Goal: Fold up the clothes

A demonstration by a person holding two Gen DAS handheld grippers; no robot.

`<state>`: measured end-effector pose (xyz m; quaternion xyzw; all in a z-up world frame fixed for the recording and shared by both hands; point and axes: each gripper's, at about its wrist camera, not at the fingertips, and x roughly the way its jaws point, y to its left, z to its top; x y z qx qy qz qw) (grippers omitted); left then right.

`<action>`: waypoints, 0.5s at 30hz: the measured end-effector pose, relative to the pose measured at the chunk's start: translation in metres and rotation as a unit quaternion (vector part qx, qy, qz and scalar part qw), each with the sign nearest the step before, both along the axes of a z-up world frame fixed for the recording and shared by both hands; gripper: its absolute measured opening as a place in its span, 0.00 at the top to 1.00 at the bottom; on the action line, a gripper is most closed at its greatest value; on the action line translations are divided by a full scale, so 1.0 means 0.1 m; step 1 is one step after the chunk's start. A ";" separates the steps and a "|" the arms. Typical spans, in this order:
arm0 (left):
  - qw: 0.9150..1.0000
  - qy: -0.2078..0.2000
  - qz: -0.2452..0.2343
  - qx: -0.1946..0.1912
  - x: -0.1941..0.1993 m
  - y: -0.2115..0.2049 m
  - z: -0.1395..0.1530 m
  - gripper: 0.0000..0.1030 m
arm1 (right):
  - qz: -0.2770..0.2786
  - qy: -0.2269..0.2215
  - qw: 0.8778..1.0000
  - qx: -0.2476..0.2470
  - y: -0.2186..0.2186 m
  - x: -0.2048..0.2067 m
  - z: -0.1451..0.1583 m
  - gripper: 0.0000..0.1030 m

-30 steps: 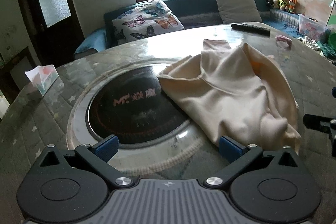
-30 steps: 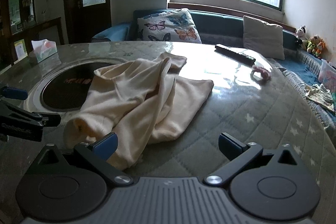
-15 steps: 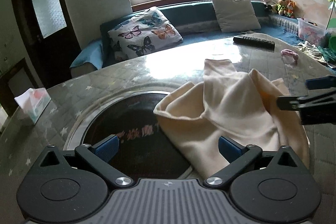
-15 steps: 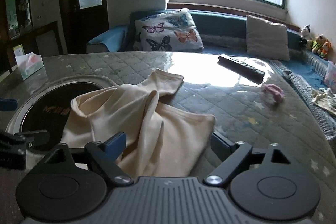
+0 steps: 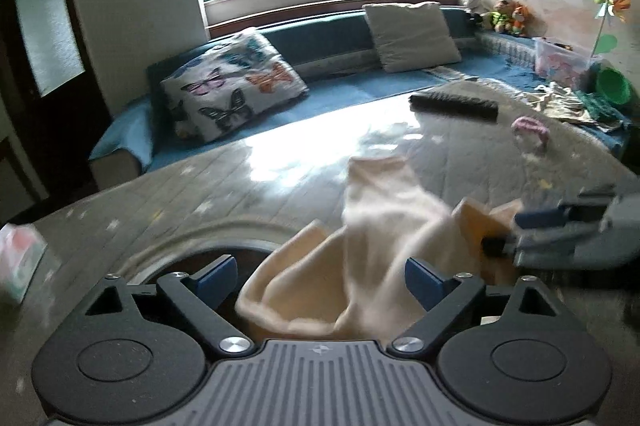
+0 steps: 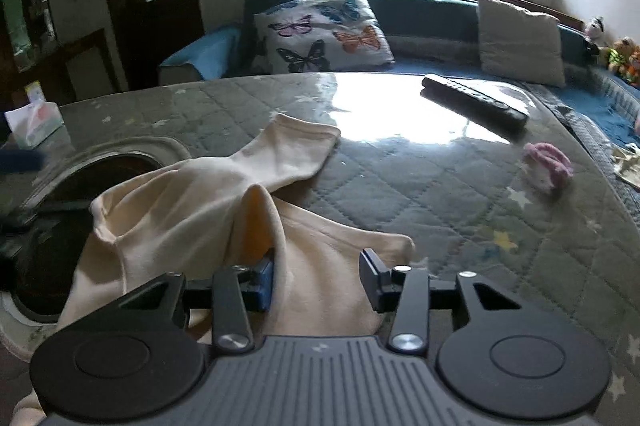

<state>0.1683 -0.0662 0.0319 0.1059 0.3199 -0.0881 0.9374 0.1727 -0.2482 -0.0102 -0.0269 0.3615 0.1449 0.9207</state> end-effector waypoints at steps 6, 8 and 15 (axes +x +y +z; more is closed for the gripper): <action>0.999 0.016 -0.031 -0.010 0.50 -0.28 0.00 0.15 | 0.029 -0.010 1.000 0.000 0.02 0.05 0.03 0.59; 0.999 0.028 -0.040 -0.014 0.64 -0.37 -0.03 0.15 | 0.036 -0.012 0.999 0.003 0.01 0.07 0.04 0.65; 0.993 0.079 -0.081 -0.017 1.05 -0.68 -0.17 0.15 | 0.059 -0.016 0.998 0.003 0.02 0.04 0.03 0.84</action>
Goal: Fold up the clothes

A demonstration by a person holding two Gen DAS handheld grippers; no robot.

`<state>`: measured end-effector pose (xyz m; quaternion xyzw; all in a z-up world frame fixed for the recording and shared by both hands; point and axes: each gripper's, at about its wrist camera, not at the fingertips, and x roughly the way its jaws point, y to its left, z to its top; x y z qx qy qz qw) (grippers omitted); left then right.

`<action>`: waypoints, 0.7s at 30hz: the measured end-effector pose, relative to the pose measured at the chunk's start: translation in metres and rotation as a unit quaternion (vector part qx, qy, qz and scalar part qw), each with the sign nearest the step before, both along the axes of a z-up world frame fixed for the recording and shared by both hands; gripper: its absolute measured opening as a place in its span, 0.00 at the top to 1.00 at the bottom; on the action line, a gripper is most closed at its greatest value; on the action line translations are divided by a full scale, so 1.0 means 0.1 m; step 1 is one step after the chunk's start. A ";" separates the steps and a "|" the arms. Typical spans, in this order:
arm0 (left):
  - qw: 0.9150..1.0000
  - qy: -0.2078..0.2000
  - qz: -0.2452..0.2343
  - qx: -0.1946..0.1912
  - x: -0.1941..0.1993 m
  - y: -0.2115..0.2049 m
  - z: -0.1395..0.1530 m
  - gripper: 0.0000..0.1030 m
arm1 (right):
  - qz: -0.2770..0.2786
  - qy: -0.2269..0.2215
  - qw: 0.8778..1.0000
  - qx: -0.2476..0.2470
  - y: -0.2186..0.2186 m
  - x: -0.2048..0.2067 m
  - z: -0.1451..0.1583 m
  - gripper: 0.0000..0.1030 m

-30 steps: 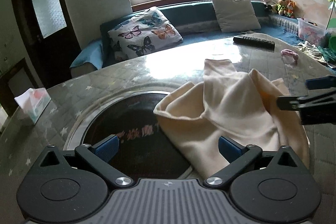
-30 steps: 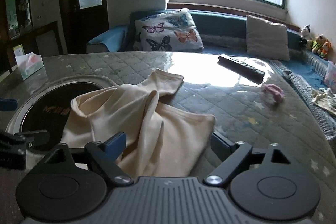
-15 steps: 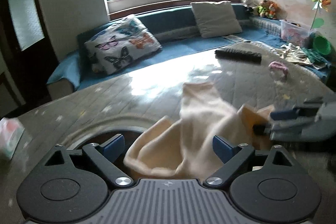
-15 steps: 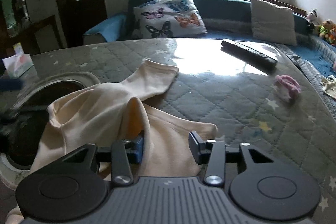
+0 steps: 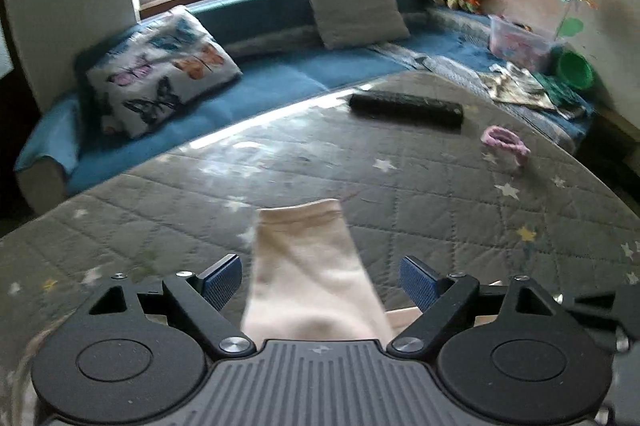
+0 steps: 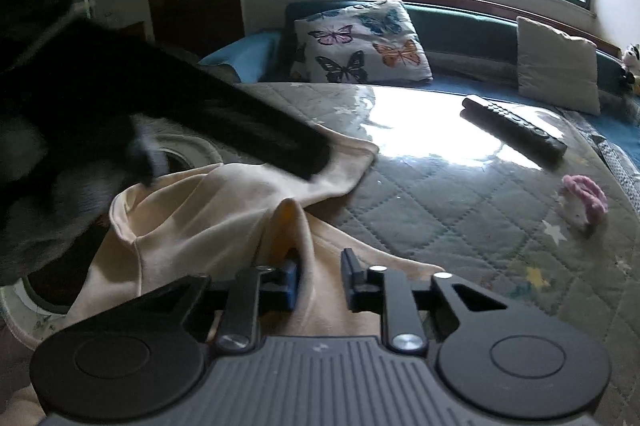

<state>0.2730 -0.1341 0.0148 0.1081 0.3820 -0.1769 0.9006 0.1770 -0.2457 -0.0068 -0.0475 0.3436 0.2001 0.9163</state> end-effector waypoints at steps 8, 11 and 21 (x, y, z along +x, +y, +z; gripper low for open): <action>0.998 0.049 -0.011 0.039 0.17 -0.14 -0.27 0.59 | 0.007 -0.006 1.000 0.006 -0.02 -0.09 0.04 0.96; 0.998 0.061 -0.002 0.029 0.15 -0.06 -0.30 0.88 | 0.003 -0.009 1.000 0.008 -0.06 -0.13 0.06 0.97; 0.999 -0.008 0.047 0.019 -0.22 0.23 -0.02 0.97 | -0.046 -0.024 0.999 0.016 -0.32 -0.35 0.22 0.97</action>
